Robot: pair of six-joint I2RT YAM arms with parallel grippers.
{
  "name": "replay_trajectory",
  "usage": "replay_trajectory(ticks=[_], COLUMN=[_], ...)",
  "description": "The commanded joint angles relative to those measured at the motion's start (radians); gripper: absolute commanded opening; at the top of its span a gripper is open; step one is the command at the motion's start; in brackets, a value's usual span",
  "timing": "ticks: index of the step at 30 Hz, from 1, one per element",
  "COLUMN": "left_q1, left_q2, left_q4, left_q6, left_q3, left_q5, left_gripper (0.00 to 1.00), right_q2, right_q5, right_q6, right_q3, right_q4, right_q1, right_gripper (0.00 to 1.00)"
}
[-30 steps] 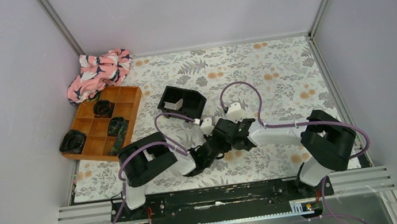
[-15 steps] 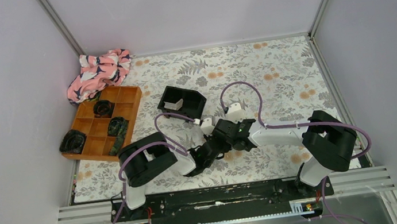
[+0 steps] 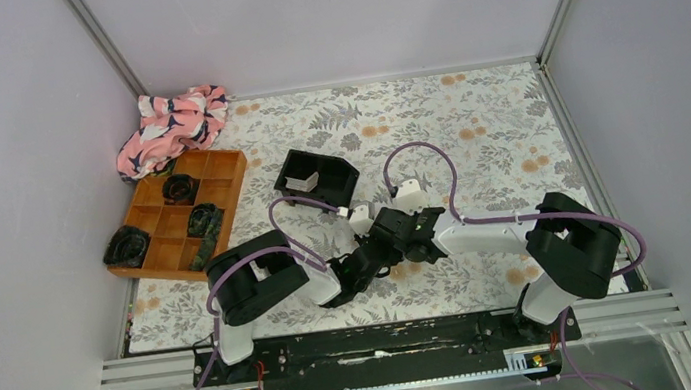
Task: Put the credit cards into the card holder
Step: Close the card holder at the center of the board.
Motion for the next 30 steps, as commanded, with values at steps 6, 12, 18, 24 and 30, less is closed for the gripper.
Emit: replay_trajectory(ticks=[6,12,18,24,30], left_q1=[0.004,0.005,0.004,0.003,0.003], left_q2=[0.037,0.036,0.038,0.038,0.042], left_q4=[-0.055,-0.052,-0.049,-0.050,-0.051], left_q6=[0.007,0.007,0.006,0.008,0.007], left_q3=[-0.012,-0.014,-0.014,-0.014,-0.006], left_q5=[0.011,0.010,0.011,0.011,0.015], left_gripper=[0.05,0.05,0.05,0.05,0.05], right_q2=[0.009,0.015,0.005,-0.041,-0.062], right_q5=[-0.002,0.007,0.035,0.069,0.098], right_q6=[0.030,0.044,0.053,0.047,0.036], right_q3=[-0.021,-0.035,-0.033,-0.027,-0.015], right_q4=[0.007,0.002,-0.025,-0.039,-0.062], right_q1=[0.025,0.025,0.025,0.024,0.025], right_gripper=[0.13,0.13,0.13,0.13,0.12])
